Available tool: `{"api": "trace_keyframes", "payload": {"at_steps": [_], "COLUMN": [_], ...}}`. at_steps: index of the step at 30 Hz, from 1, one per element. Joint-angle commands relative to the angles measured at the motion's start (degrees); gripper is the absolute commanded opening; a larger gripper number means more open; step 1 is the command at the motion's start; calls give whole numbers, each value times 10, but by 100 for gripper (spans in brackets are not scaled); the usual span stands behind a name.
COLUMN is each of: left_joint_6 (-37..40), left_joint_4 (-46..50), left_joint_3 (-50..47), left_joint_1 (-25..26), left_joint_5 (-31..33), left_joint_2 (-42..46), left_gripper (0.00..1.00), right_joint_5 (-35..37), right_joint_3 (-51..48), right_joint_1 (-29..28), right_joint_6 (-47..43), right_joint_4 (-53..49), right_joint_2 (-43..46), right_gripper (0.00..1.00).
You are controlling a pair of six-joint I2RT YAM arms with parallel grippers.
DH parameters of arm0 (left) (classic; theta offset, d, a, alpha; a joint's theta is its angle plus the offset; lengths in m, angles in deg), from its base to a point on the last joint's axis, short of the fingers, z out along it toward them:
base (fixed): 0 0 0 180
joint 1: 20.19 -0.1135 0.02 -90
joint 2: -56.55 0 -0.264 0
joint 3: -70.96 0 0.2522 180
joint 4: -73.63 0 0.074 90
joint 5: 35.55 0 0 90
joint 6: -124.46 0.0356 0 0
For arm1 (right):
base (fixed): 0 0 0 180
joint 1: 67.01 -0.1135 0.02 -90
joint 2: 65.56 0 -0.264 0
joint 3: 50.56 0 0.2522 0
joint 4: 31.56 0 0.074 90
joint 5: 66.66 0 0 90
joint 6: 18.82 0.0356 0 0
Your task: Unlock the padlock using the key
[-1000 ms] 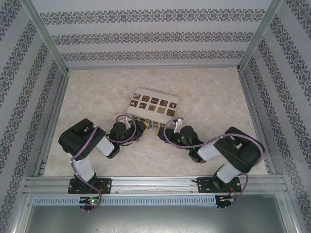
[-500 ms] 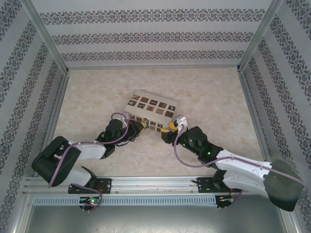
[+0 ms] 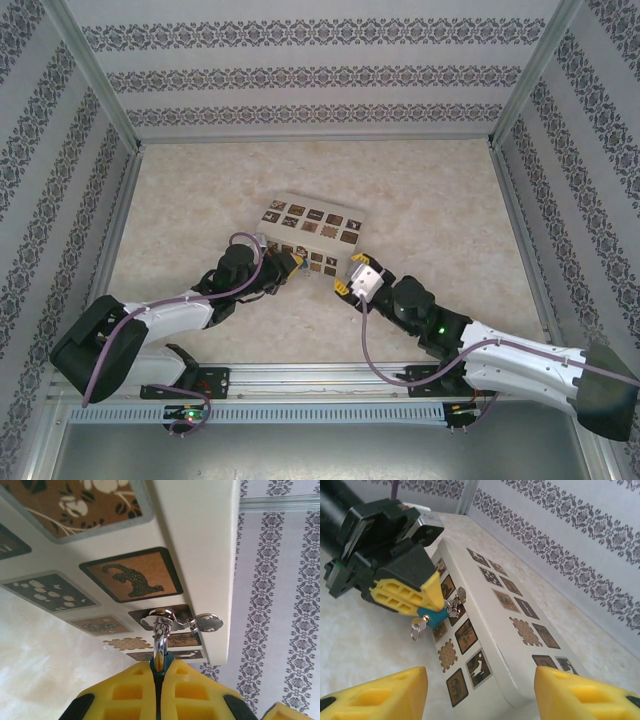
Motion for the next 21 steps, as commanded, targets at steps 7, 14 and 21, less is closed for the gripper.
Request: {"api": "trace_keyframes", "payload": {"at_steps": [7, 14, 21], "left_joint_6": [-29, -38, -37], "left_joint_4": [-23, -27, -25], "left_joint_3": [15, 14, 14], "left_joint_1": [8, 8, 8], "left_joint_5": [-2, -3, -4], "left_joint_2": [2, -5, -3], "left_gripper": [5, 5, 5], "right_joint_5": [77, 92, 85], "right_joint_3": [30, 61, 85], "right_joint_1": [-50, -69, -77], "right_joint_6": [-145, -157, -160], "right_joint_4": [5, 28, 33], "right_joint_2": [-69, -134, -188], "right_gripper": [58, 58, 52]}}
